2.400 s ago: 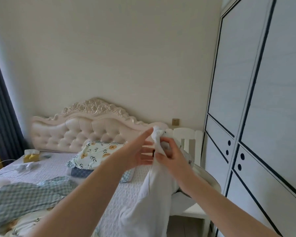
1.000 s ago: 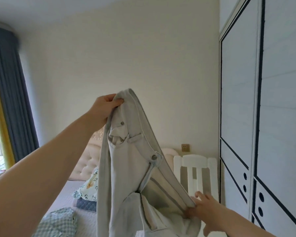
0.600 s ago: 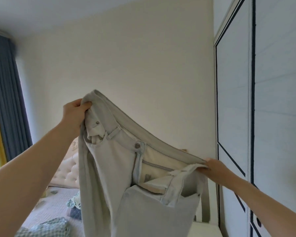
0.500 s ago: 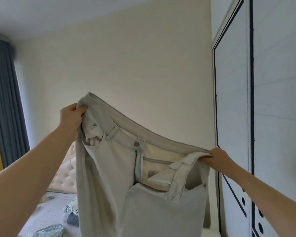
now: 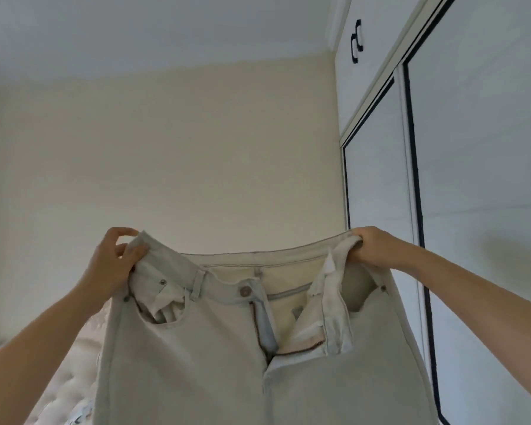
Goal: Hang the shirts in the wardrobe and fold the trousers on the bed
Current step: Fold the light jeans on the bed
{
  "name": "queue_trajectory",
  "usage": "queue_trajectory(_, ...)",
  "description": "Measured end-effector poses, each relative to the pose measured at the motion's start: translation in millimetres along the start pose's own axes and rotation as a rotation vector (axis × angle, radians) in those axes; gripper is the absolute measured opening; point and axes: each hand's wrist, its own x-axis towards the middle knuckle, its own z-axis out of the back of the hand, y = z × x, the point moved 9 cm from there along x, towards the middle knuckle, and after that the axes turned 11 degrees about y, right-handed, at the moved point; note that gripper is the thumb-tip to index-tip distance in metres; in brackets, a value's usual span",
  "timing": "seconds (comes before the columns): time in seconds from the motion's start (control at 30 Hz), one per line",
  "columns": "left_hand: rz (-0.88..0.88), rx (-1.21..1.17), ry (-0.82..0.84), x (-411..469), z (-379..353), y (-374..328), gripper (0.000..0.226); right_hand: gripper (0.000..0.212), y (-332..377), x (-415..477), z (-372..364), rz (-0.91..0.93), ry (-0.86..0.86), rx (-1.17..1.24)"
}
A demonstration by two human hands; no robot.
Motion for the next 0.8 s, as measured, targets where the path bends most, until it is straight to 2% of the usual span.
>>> queue_trajectory(0.1,-0.086,0.145,0.256,13.7,-36.3,8.9,0.052,0.048,-7.5,12.9,-1.3,-0.122,0.116,-0.253)
queue_trajectory(0.17,-0.145,0.295,0.394,23.5,-60.2,20.2,0.056,0.055,-14.3,18.1,-4.8,-0.219,0.195,-0.367)
queue_trajectory(0.3,-0.218,0.464,0.583,38.8,-92.3,46.5,0.070,0.039,-29.4,23.7,4.0,-0.354,0.329,-0.470)
queue_trajectory(0.37,-0.188,0.508,0.641,45.4,-99.2,59.7,0.071,0.028,-39.6,26.2,5.1,-0.357,0.394,-0.482)
queue_trajectory(0.43,-0.142,0.513,0.695,48.8,-104.1,69.6,0.067,0.033,-51.2,33.2,-1.5,-0.328,0.459,-0.483)
queue_trajectory(0.53,-0.081,0.526,0.775,46.2,-112.3,76.3,0.039,0.025,-60.7,37.4,-19.4,-0.323,0.573,-0.431)
queue_trajectory(0.6,-0.019,0.601,0.830,42.5,-120.1,83.7,0.020,0.029,-60.5,35.0,-31.0,-0.311,0.641,-0.379)
queue_trajectory(0.7,0.094,0.606,0.968,32.4,-131.2,98.8,0.011,0.030,-61.3,27.7,-47.6,-0.357,0.786,-0.094)
queue_trajectory(0.73,0.126,0.525,1.021,29.0,-134.9,98.8,0.010,0.030,-56.9,26.3,-51.8,-0.332,0.811,0.029)
queue_trajectory(0.8,0.191,0.157,1.079,29.5,-140.4,93.0,0.006,0.032,-44.2,35.1,-51.8,-0.258,0.673,0.316)
